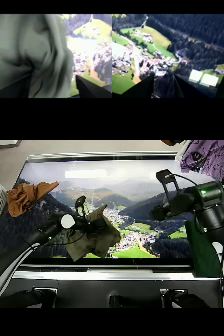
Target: Fold the clothes and pants, and hang the long-sleeved shirts on hangers.
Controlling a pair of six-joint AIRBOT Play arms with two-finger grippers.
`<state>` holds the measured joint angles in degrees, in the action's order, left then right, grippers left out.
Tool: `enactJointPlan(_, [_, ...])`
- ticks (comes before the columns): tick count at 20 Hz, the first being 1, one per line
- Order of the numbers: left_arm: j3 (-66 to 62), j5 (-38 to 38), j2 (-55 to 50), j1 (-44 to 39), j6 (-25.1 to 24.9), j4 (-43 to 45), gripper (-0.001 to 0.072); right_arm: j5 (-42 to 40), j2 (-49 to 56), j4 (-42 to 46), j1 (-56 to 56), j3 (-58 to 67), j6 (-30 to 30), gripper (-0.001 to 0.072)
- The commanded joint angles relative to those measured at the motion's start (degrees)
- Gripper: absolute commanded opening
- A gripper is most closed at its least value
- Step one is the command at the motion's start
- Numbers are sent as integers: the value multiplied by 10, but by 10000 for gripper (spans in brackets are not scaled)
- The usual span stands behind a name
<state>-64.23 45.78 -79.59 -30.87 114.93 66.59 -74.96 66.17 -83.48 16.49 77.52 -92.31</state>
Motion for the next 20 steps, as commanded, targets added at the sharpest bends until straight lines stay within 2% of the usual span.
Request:
enactJointPlan(1, [-7,53,37,50,-10,20,636,66,4,52,-23,-1,74,327])
enactJointPlan(2, [-7,75,68,87,-28,36,635,92,11,10,-61,-10,92,337])
enactJointPlan(4, [-7,126,126,164,-75,50,635,121,37,-120,-144,-47,92,369])
enactJointPlan(5, [-7,150,150,200,-96,50,635,117,62,-223,-188,-73,80,432])
enactJointPlan(7, [-7,179,181,256,-136,50,634,97,115,-409,-229,-120,9,462])
enactJointPlan(9, [-7,183,192,294,-167,50,634,87,166,-537,-216,-157,-56,547])
enactJointPlan(10, [-7,183,193,309,-169,50,634,87,190,-568,-194,-165,-75,547])
enactJointPlan(13, [-7,183,193,330,-169,50,634,127,238,-583,-112,-166,-84,547])
enactJointPlan(16, [-7,208,192,332,-167,57,636,192,259,-594,-57,-166,-59,544])
enactJointPlan(18, [-7,230,192,350,-139,70,638,210,274,-593,-33,-166,-41,542])
enactJointPlan(20, [-5,255,193,382,-140,70,682,212,292,-602,-13,-166,-26,523])
